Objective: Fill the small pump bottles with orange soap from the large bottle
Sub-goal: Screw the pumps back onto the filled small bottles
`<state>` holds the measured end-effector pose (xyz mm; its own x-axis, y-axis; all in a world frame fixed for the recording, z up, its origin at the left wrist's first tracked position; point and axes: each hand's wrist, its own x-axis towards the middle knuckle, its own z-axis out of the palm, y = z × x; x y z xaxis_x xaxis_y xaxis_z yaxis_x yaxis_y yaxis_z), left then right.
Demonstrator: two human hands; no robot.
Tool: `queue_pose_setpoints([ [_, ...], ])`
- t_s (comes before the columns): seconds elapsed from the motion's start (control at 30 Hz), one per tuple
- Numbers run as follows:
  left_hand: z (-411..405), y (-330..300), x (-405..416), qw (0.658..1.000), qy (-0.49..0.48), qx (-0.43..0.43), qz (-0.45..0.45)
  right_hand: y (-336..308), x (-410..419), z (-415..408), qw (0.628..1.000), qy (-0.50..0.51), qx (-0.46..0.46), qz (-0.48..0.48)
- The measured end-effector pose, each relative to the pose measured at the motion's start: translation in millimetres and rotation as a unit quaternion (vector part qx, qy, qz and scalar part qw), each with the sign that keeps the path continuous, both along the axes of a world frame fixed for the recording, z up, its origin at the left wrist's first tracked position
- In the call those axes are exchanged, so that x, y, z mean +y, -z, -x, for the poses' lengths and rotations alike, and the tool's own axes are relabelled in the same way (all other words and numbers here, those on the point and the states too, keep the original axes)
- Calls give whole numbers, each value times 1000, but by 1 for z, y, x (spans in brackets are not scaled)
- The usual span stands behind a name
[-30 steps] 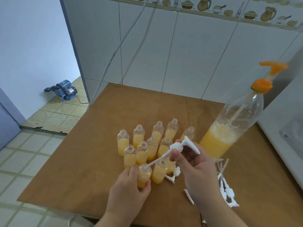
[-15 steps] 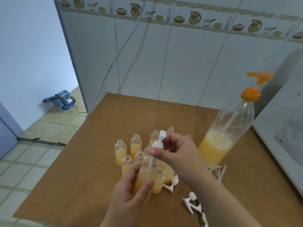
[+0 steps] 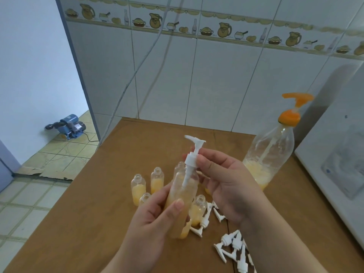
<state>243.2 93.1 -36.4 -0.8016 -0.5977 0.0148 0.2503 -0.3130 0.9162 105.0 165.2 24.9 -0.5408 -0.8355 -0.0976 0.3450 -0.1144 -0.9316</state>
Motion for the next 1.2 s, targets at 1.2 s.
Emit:
queue_pose_setpoints([
  [1.2, 8, 11, -9, 994, 23, -43, 98, -3, 9, 14, 993, -44, 97, -49],
])
